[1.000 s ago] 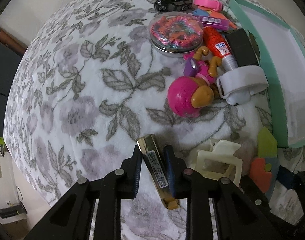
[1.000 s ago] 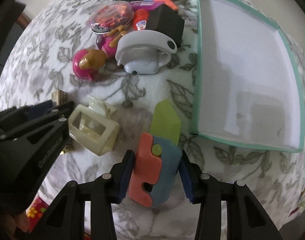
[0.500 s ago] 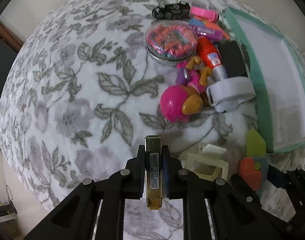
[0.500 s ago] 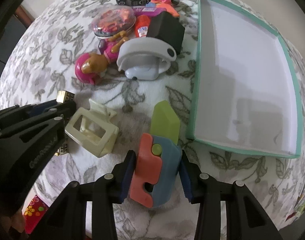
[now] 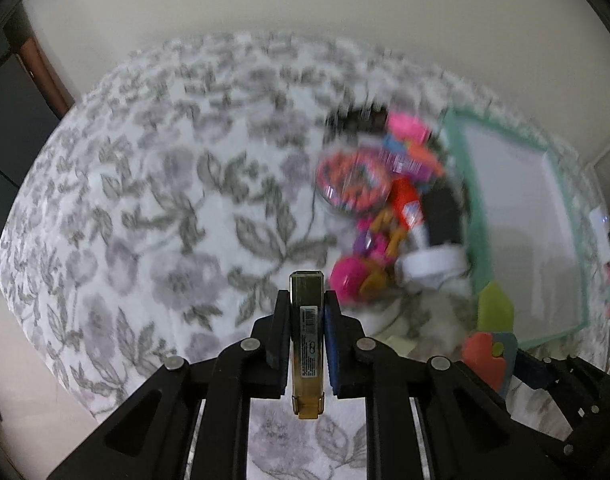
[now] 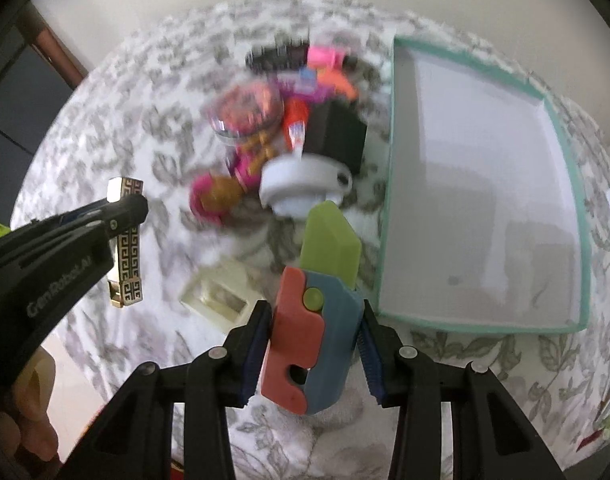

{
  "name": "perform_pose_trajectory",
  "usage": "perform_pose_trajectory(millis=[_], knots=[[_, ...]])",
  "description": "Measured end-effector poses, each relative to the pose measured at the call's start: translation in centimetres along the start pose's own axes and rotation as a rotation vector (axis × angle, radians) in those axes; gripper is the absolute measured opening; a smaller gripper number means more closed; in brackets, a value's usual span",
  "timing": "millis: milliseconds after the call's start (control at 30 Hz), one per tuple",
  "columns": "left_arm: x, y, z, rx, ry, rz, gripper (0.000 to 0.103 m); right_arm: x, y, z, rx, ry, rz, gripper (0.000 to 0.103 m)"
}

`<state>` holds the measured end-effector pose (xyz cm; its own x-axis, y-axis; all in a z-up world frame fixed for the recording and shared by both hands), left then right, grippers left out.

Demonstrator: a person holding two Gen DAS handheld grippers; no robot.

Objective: Organize rigid objects
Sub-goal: 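Lift the gold harmonica with the left tool while the right tool lifts the toy knife, then lower the harmonica into the tray and open the left tool while the right tool releases the knife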

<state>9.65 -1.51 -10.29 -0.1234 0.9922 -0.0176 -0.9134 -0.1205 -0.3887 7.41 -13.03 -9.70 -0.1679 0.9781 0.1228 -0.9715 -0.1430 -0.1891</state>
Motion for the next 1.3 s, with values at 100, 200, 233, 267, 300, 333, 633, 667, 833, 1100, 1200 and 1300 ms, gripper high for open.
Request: perform_pose_trajectory(millis=[100, 200, 233, 267, 300, 333, 633, 667, 833, 1100, 1200, 1300], knots=[[-0.9, -1.6, 2.1, -0.059, 0.021, 0.0, 0.016, -0.6, -1.7, 2.2, -0.067, -0.008, -0.017, 0.045], [-2.8, -2.9, 3.2, -0.082, 0.054, 0.0, 0.016, -2.2, -3.6, 4.8, -0.142, 0.016, -0.043, 0.045], [-3.6, -3.6, 3.6, -0.092, 0.063, -0.008, 0.016, -2.8, -4.2, 5.4, -0.161, 0.024, -0.054, 0.045], [-4.3, -4.0, 3.6, -0.096, 0.065, -0.016, 0.016, -3.3, -4.7, 6.0, -0.177, 0.03, -0.064, 0.045], [-5.0, -4.4, 3.7, -0.1, 0.068, -0.024, 0.016, -4.3, -5.4, 6.6, -0.199, 0.037, -0.084, 0.045], [-6.0, -5.0, 3.9, -0.107, 0.078, -0.032, 0.016, -5.0, -5.8, 7.1, -0.212, 0.044, -0.097, 0.045], [-13.3, -8.4, 3.5, -0.132, 0.14, -0.11, 0.016, -12.1, -9.2, 9.5, -0.322, 0.089, -0.217, 0.045], [-14.0, -8.7, 3.3, -0.135, 0.146, -0.115, 0.016, -12.9, -9.5, 9.5, -0.332, 0.093, -0.227, 0.045], [-16.6, -10.1, 1.8, -0.142, 0.188, -0.126, 0.016, -16.6, -10.5, 8.2, -0.344, 0.126, -0.271, 0.045], [-21.0, -10.8, -1.8, -0.142, 0.219, -0.187, 0.016, -21.7, -11.5, 5.6, -0.338, 0.136, -0.369, 0.045], [-22.6, -11.0, -2.9, -0.145, 0.233, -0.207, 0.016, -23.2, -12.1, 4.4, -0.336, 0.139, -0.387, 0.045], [-23.7, -10.9, -4.5, -0.145, 0.237, -0.228, 0.016, -23.8, -12.4, 3.1, -0.335, 0.146, -0.38, 0.045]])
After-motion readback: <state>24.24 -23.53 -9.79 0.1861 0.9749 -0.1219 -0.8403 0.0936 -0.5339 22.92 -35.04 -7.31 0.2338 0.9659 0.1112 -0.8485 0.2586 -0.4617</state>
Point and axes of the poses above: each gripper's, at about its wrist camera, not at the fingertips, and z roughly against the way its jaws point, x to its left, y to its underside, the point moved 9 cm from there along -z, roughly the way its jaws point, and after that the axes turned 1 degree about -x, right-handed, at the moved point
